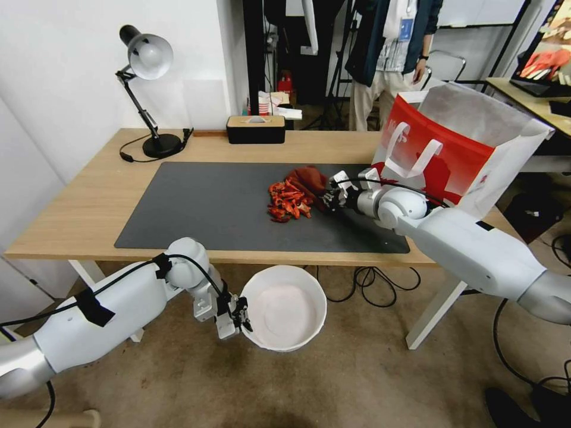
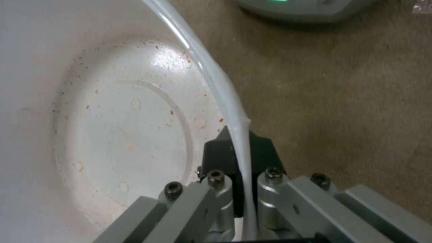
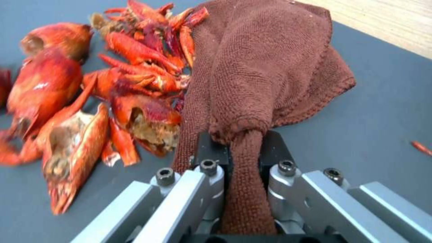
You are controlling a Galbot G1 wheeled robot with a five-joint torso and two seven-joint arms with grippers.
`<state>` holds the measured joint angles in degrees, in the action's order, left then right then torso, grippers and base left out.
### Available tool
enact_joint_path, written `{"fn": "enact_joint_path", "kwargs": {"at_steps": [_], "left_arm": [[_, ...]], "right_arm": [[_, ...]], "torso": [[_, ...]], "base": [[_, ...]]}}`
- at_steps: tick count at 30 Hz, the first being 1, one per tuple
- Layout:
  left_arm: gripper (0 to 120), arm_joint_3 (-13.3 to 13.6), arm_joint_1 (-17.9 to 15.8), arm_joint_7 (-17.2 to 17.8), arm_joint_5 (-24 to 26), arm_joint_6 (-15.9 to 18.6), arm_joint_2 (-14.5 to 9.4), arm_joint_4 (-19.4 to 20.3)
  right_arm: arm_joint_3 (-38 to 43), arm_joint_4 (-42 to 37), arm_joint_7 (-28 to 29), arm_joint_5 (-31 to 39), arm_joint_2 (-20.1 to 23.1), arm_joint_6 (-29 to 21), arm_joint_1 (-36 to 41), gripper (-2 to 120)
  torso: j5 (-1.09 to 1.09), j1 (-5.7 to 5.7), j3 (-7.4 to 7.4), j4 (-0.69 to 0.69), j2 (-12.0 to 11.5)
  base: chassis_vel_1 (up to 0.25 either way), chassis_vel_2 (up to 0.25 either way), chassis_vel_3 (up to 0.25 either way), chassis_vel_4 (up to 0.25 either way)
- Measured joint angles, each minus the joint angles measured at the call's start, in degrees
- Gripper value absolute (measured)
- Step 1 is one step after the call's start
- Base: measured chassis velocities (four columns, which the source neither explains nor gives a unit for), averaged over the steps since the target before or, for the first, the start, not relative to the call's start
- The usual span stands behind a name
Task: Sweep shrimp from table into container with towel, then put container into takeout bag.
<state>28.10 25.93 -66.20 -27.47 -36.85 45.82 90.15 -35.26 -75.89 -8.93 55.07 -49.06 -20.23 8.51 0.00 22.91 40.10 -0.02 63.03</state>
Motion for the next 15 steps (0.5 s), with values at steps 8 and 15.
{"fn": "enact_joint_path", "kwargs": {"at_steps": [8,15], "left_arm": [[0,0.90,-1.13,0.01,0.43,0.35,0.47,-0.26],[0,1.15,-1.44,0.01,0.51,0.54,0.55,-0.49]], "right_arm": [[-0.01,-4.21,-2.41,-0.48,3.73,-0.07,1.82,5],[-0.20,-7.17,-4.81,-0.90,5.92,-0.18,2.60,5]], "torso": [[-0.01,-0.01,-0.01,0.03,0.00],[-0.01,-0.01,-0.01,0.03,0.00]], "base": [[0.000,0.000,0.000,0.000],[0.000,0.000,0.000,0.000]]}}
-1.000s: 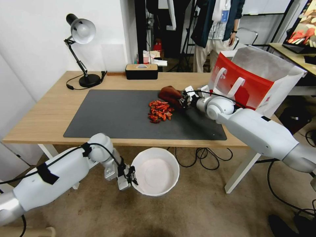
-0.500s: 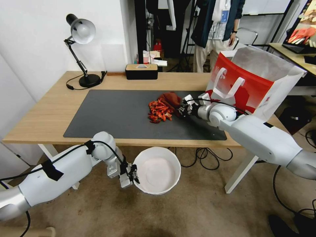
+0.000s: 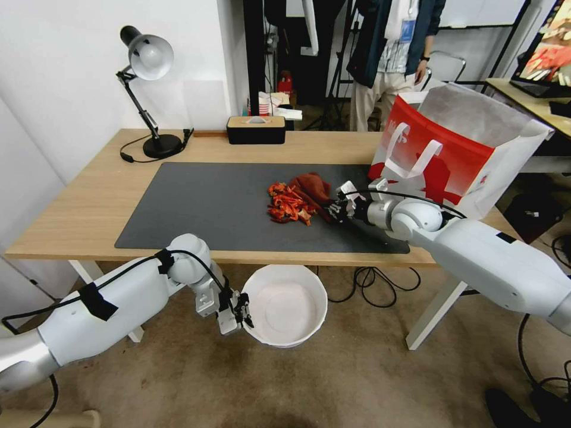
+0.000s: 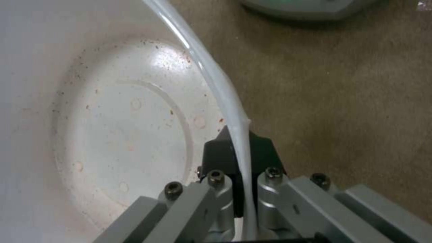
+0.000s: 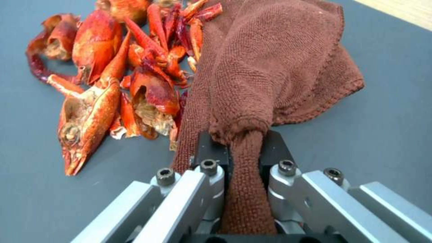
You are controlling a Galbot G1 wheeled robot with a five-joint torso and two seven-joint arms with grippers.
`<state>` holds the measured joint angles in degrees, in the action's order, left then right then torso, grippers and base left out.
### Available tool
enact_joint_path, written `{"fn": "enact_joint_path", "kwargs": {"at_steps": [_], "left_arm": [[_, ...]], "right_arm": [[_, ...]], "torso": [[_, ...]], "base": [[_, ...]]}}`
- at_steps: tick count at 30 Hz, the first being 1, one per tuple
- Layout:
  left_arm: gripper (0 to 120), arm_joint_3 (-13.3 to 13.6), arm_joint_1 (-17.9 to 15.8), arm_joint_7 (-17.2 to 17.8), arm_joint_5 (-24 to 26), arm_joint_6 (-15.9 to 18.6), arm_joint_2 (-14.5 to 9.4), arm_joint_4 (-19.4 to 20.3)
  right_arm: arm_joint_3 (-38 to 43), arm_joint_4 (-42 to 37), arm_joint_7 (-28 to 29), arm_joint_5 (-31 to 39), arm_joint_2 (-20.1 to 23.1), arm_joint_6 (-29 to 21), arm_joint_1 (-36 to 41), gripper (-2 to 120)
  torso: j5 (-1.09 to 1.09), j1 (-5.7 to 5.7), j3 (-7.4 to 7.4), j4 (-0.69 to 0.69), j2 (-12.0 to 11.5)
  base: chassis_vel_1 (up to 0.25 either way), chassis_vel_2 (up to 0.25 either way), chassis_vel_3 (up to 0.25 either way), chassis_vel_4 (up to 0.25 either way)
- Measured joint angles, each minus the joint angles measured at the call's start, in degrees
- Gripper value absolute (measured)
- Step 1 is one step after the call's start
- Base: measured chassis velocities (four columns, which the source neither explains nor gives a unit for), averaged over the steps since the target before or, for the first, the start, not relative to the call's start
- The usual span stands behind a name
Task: Sweep shrimp from table into container with towel, then put container into takeout bag.
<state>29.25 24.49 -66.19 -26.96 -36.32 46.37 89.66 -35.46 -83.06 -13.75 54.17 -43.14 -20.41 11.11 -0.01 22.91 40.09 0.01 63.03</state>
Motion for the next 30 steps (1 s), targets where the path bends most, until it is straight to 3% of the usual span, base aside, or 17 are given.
{"fn": "enact_joint_path", "kwargs": {"at_steps": [20,30], "left_arm": [[0,-0.94,0.12,0.10,0.19,-0.05,-0.76,-1.84],[0,-1.98,0.05,0.10,1.06,-0.16,-1.51,-2.69]], "right_arm": [[-2.23,-5.71,-7.50,0.00,6.24,1.56,-0.54,5],[-2.07,-6.66,-13.87,-0.19,8.89,3.37,-0.37,5]], "torso": [[0.01,0.02,0.03,-0.01,-0.01],[0.01,0.02,0.03,-0.01,-0.02]], "base": [[0.000,0.000,0.000,0.000],[0.000,0.000,0.000,0.000]]}}
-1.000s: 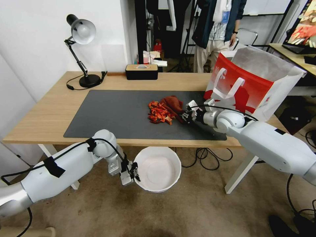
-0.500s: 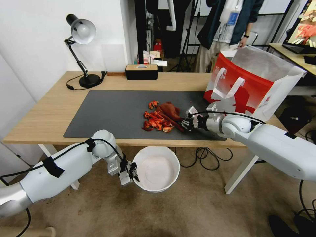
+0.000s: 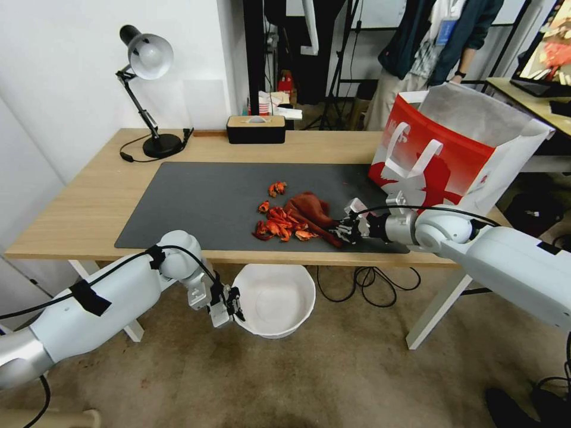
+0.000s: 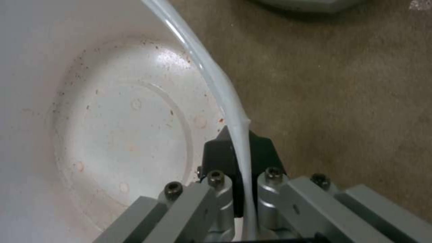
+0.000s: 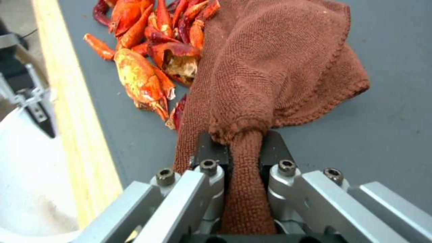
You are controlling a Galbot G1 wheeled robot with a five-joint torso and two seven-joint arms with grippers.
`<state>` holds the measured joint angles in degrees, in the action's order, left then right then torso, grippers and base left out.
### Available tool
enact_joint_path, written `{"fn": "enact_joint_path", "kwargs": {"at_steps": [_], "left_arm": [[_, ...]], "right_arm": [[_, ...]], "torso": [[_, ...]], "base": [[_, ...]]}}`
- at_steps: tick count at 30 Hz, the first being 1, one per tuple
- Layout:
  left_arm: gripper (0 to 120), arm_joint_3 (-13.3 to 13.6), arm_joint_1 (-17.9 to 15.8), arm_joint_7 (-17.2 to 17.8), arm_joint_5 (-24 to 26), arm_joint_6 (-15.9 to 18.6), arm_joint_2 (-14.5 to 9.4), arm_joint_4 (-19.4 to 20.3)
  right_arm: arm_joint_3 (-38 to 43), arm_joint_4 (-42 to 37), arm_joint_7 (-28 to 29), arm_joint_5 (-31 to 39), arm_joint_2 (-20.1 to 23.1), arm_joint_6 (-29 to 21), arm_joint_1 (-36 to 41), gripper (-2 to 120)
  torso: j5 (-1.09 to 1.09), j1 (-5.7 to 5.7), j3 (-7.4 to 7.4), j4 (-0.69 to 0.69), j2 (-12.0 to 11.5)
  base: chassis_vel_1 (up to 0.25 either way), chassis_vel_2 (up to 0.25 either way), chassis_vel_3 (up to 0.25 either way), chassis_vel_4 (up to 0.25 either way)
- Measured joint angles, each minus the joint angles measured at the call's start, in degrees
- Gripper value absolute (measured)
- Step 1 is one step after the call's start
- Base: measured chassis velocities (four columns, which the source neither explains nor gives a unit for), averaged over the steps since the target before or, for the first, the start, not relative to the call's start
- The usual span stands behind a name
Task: Sweep shrimp from table into container with towel, then put container into takeout bag.
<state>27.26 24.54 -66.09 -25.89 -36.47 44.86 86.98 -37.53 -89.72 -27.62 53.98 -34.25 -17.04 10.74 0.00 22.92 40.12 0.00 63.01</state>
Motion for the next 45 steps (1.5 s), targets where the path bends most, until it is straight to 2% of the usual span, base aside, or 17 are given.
{"fn": "enact_joint_path", "kwargs": {"at_steps": [18,45], "left_arm": [[0,-0.64,-0.42,-0.05,0.96,0.54,-1.28,1.14],[0,-0.78,-1.08,-0.11,1.60,1.16,-2.04,2.26]], "right_arm": [[-0.42,-3.89,-6.67,-0.45,3.21,1.29,-0.12,5],[-3.40,-9.99,-7.13,0.12,6.23,1.52,-2.14,5]], "torso": [[0.00,0.00,-0.01,0.00,0.00],[-0.01,0.00,-0.01,0.00,0.01]], "base": [[0.000,0.000,0.000,0.000],[0.000,0.000,0.000,0.000]]}}
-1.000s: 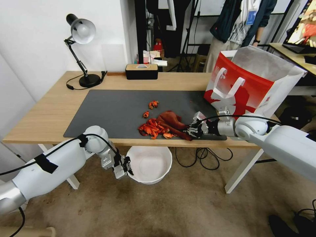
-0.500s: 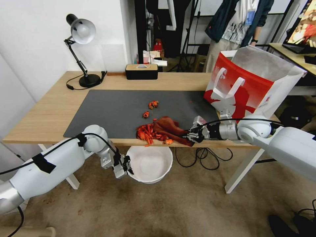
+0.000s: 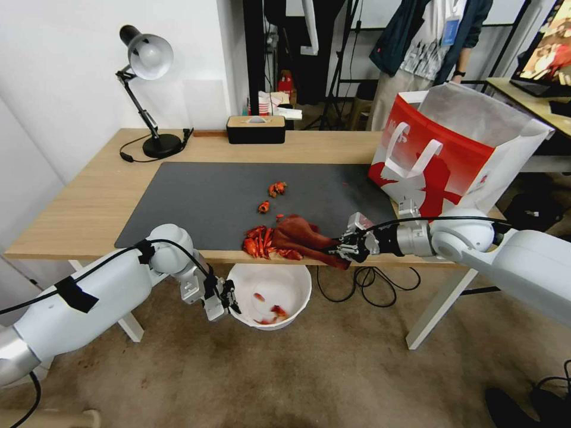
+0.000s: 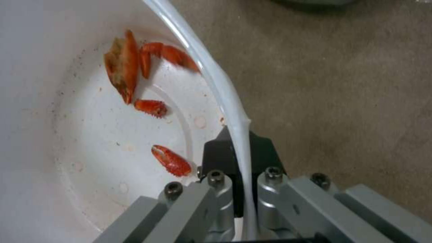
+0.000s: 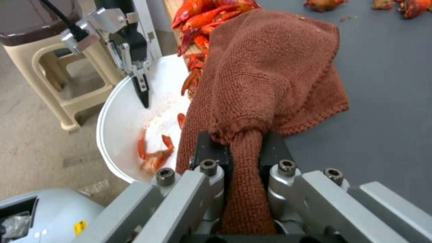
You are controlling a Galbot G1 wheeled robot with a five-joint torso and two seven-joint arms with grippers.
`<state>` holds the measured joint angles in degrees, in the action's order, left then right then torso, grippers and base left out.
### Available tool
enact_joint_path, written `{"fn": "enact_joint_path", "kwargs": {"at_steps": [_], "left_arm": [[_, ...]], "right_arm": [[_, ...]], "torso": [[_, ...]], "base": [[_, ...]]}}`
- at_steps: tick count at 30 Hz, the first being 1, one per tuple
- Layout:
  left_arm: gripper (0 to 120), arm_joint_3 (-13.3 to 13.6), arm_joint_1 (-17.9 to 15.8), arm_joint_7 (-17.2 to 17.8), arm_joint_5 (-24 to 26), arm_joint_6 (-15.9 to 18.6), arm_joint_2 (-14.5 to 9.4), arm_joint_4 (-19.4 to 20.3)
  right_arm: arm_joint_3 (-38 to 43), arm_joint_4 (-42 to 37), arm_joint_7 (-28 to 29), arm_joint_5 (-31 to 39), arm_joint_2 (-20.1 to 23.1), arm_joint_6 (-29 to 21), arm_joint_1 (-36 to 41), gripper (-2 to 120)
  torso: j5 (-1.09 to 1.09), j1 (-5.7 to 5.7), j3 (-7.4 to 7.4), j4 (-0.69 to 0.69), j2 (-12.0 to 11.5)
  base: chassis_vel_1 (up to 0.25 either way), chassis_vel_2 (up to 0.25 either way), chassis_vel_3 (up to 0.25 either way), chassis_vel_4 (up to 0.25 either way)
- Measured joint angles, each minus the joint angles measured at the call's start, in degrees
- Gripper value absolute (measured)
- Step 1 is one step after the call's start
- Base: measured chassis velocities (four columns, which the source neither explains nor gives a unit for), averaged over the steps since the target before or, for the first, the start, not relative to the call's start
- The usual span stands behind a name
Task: Sweep shrimp from table into container with towel, then put container into takeout bag.
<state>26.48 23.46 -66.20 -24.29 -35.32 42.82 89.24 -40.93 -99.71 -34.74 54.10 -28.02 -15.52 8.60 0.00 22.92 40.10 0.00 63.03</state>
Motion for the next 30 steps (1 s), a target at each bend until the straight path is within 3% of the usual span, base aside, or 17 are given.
{"fn": "enact_joint_path", "kwargs": {"at_steps": [13,30], "left_arm": [[0,0.59,-0.17,-0.07,0.30,0.54,0.34,0.78],[0,0.71,-1.40,-0.07,0.31,0.33,1.24,-1.94]], "right_arm": [[-0.85,1.01,2.52,1.47,-3.68,-0.02,-0.73,5],[2.79,0.71,0.78,1.52,-0.59,1.18,3.30,5]], "torso": [[0.00,0.00,0.00,-0.01,0.00],[0.01,0.00,0.00,0.00,0.00]], "base": [[0.000,0.000,0.000,0.000],[0.000,0.000,0.000,0.000]]}}
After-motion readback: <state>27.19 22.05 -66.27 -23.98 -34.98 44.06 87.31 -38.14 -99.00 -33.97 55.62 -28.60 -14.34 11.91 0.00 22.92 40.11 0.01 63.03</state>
